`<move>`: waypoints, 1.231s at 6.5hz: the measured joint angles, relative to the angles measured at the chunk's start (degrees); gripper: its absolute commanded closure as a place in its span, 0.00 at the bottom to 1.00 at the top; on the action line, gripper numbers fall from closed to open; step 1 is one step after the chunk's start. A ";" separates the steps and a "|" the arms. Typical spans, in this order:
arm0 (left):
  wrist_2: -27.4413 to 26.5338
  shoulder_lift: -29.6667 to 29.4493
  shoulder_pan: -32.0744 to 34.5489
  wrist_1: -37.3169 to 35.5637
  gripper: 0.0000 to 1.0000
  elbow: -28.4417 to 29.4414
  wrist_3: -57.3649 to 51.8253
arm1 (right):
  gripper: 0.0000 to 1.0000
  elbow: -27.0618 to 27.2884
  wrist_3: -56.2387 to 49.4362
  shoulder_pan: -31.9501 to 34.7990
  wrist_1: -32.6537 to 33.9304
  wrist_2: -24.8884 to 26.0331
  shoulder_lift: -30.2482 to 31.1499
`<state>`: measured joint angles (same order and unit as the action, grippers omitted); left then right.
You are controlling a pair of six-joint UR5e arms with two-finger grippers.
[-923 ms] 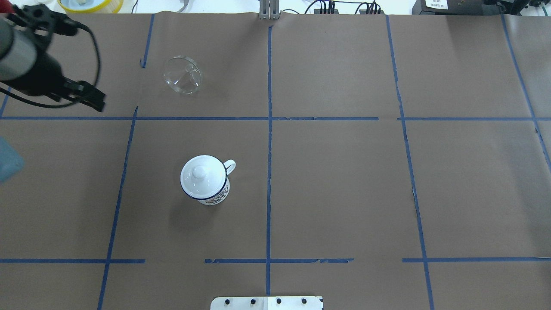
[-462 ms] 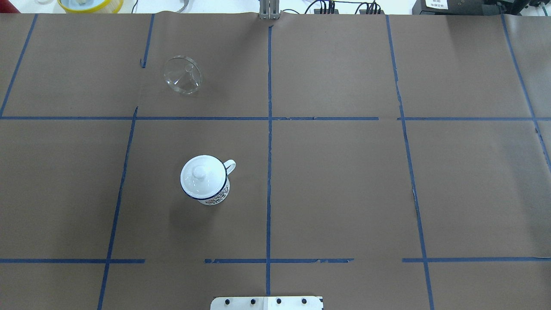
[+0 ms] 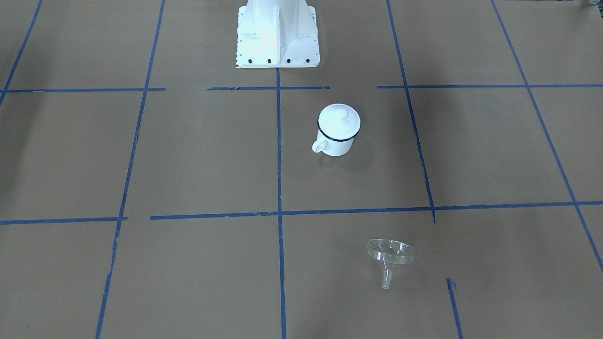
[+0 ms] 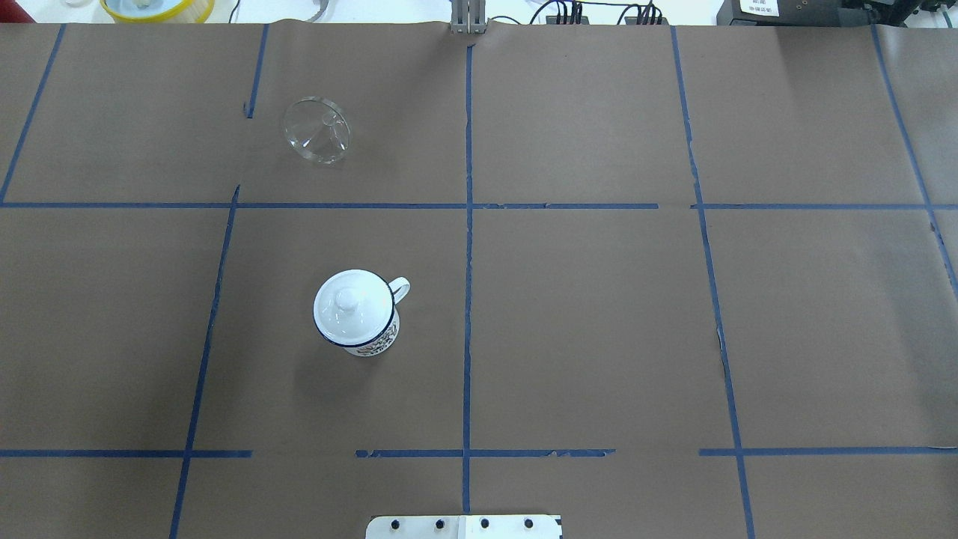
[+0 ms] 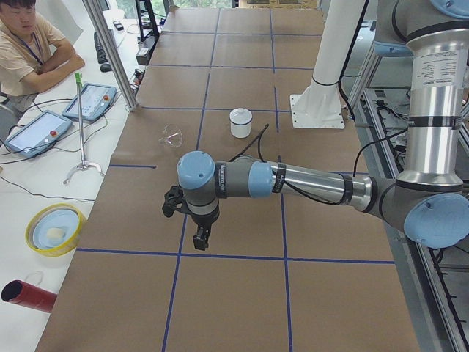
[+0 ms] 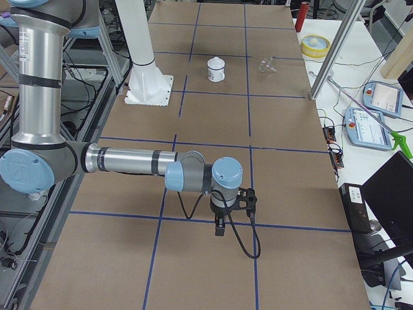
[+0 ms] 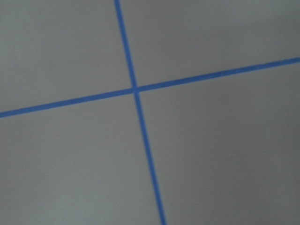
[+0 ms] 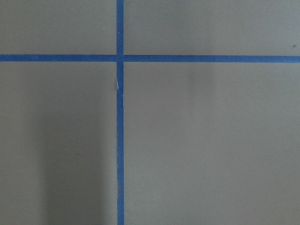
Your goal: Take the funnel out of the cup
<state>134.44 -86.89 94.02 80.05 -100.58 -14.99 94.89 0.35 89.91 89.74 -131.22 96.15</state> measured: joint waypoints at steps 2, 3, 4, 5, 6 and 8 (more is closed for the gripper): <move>-1.06 1.26 2.21 0.31 0.00 0.76 -1.35 | 0.00 0.03 0.00 0.00 0.00 0.00 0.00; -2.95 1.40 2.38 0.40 0.00 0.61 -1.47 | 0.00 0.02 0.00 0.00 0.00 0.00 0.00; -4.92 1.32 2.37 0.57 0.00 0.13 -1.49 | 0.00 0.00 0.00 0.00 0.00 0.00 0.00; -5.42 1.27 2.36 0.72 0.00 -0.22 -1.53 | 0.00 0.00 0.00 0.00 0.00 0.00 0.00; -5.26 1.32 2.37 0.78 0.00 -0.32 -1.67 | 0.00 -0.03 0.00 0.00 0.00 0.00 0.00; -5.09 1.49 2.39 0.61 0.00 -0.33 -1.84 | 0.00 0.00 0.00 0.00 0.00 0.00 -0.04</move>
<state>129.35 -85.40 96.41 80.66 -100.90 -16.84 94.88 0.35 89.91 89.74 -131.22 96.12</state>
